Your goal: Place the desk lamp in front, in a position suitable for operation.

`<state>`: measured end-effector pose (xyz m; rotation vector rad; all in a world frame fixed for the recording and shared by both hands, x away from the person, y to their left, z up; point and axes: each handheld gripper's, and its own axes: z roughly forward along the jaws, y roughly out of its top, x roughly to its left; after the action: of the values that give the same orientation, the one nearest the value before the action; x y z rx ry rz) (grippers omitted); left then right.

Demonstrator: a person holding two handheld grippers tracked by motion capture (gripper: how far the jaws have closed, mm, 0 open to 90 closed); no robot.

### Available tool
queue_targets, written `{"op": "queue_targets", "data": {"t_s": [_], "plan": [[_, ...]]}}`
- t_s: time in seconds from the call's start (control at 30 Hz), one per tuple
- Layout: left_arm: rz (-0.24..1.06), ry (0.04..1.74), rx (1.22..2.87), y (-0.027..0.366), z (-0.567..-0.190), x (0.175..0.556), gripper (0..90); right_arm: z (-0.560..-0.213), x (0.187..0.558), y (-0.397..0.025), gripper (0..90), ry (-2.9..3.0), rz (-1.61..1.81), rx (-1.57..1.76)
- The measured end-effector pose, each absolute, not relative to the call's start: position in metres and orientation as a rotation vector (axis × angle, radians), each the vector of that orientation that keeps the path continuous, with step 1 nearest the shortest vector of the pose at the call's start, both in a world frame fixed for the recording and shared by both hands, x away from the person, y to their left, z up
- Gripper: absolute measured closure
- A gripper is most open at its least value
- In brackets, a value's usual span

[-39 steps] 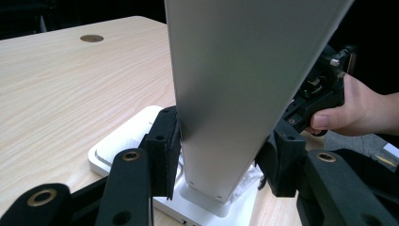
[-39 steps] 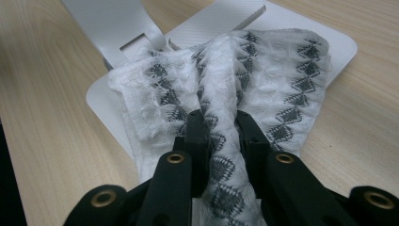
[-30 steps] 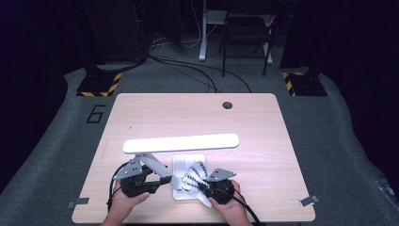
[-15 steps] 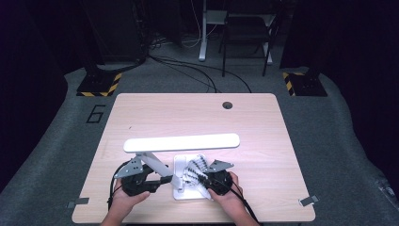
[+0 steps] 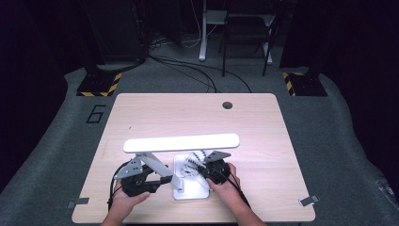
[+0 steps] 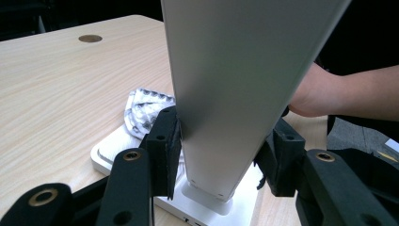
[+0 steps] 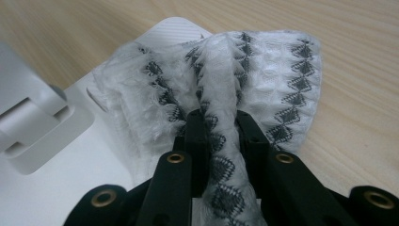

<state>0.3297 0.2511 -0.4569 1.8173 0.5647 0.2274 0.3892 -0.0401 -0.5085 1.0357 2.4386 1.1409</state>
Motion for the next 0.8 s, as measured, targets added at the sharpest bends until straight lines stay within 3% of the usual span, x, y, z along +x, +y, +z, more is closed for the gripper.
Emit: {"op": "queue_targets", "data": {"t_s": [0.8], "plan": [[0.235, 0.55, 1.83, 0.249, -0.456, 0.326, 53.8, -0.507, 0.412, -0.031, 76.4, 2.41, 1.125, 1.091]]}}
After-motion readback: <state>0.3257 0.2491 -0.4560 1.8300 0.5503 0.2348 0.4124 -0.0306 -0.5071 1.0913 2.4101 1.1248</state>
